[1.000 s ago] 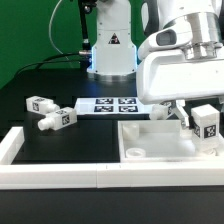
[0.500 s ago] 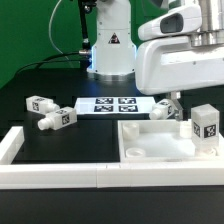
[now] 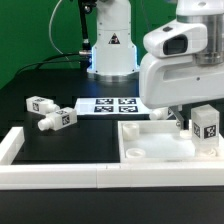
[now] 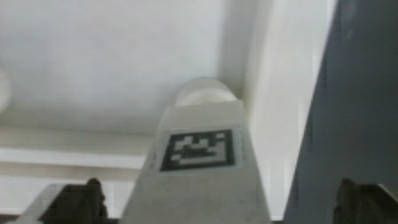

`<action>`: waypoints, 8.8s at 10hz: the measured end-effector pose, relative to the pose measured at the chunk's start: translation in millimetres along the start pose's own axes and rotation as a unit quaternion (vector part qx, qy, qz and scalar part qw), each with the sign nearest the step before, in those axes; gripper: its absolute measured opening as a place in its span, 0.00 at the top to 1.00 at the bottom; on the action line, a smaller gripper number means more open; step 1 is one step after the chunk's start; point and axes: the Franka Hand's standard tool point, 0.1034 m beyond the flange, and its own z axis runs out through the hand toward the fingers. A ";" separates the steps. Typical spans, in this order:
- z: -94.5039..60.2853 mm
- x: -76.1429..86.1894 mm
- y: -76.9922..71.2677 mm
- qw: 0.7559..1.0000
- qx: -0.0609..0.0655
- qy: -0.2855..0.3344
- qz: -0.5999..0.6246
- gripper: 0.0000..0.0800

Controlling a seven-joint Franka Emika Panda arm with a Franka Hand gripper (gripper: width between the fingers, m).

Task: Assemble one leg

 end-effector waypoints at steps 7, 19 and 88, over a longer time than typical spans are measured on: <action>1.3 -3.0 -1.8 0.956 -0.010 0.036 0.291 0.65; 0.9 -5.7 7.6 0.945 0.023 0.074 0.316 0.19; 2.2 -4.7 -8.6 0.969 -0.021 0.044 0.243 0.42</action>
Offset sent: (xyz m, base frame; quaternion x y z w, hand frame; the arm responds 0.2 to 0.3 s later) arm 0.0000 0.0000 0.0000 0.0000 0.0000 0.1938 0.9810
